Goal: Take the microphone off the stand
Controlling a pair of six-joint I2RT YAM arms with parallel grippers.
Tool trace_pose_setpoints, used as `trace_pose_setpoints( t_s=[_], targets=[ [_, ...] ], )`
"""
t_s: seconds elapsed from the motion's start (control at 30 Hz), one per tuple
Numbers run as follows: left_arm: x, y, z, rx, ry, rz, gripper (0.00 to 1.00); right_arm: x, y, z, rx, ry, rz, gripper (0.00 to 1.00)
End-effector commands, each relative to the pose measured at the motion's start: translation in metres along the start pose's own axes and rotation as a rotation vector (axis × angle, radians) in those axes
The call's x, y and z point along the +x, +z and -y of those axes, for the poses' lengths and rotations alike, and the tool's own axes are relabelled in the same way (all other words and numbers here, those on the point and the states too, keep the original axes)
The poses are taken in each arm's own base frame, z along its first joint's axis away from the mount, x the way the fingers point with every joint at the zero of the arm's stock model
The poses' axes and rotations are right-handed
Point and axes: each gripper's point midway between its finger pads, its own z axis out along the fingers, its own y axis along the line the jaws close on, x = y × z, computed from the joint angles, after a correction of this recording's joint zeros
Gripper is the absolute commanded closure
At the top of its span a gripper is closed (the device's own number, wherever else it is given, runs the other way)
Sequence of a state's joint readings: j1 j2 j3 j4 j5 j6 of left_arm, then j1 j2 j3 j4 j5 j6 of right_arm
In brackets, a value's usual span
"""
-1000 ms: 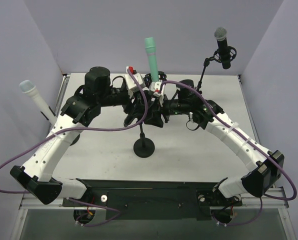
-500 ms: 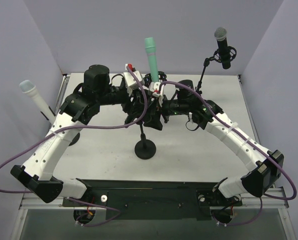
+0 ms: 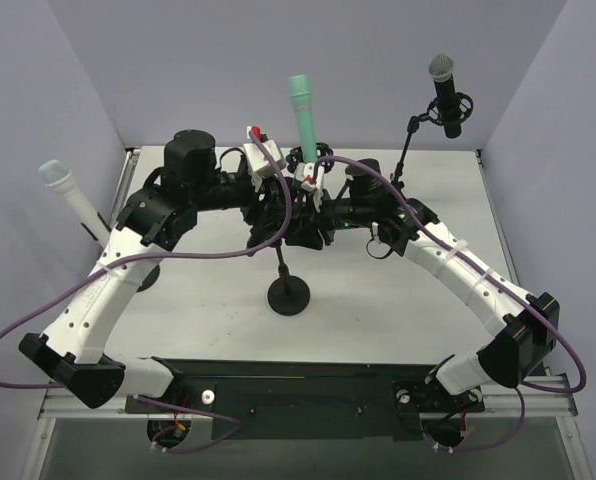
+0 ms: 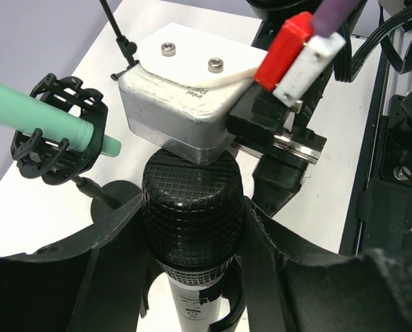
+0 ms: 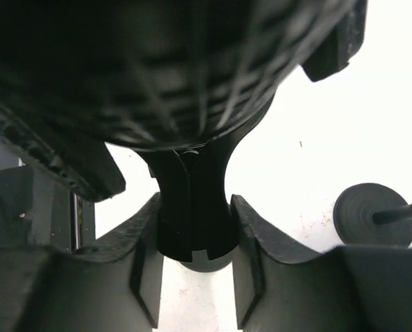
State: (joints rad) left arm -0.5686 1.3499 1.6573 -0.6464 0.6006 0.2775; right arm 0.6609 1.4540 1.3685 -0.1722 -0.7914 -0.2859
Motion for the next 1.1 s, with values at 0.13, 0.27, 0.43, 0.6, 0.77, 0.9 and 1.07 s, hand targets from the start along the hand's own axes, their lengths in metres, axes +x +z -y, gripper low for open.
trace_pose_setpoints(
  t_s=[0.13,0.27,0.43,0.6,0.77,0.9,1.07],
  targets=[
    [-0.073,-0.029,0.0,-0.048,0.085,0.199,1.0,-0.003,-0.005,0.0,0.013,-0.038,0.009,1.0],
    [-0.116,-0.05,0.003,-0.075,0.129,0.294,1.0,0.0,-0.005,0.004,0.025,-0.031,-0.003,1.0],
    [-0.156,-0.068,-0.002,-0.129,0.147,0.395,1.0,0.004,-0.004,0.006,0.032,-0.023,-0.016,1.0],
    [-0.178,-0.079,-0.007,-0.164,0.165,0.443,1.0,0.009,-0.003,0.007,0.034,-0.016,-0.032,1.0],
    [-0.17,-0.081,-0.005,-0.174,0.164,0.439,1.0,0.014,-0.002,0.007,0.033,-0.015,-0.049,1.0],
    [-0.191,-0.094,-0.009,-0.218,0.168,0.492,1.0,0.022,-0.003,0.007,0.033,-0.012,-0.071,1.0],
    [-0.205,-0.111,-0.017,-0.302,0.234,0.489,1.0,0.012,-0.016,0.008,0.067,-0.024,-0.074,0.23]
  ],
)
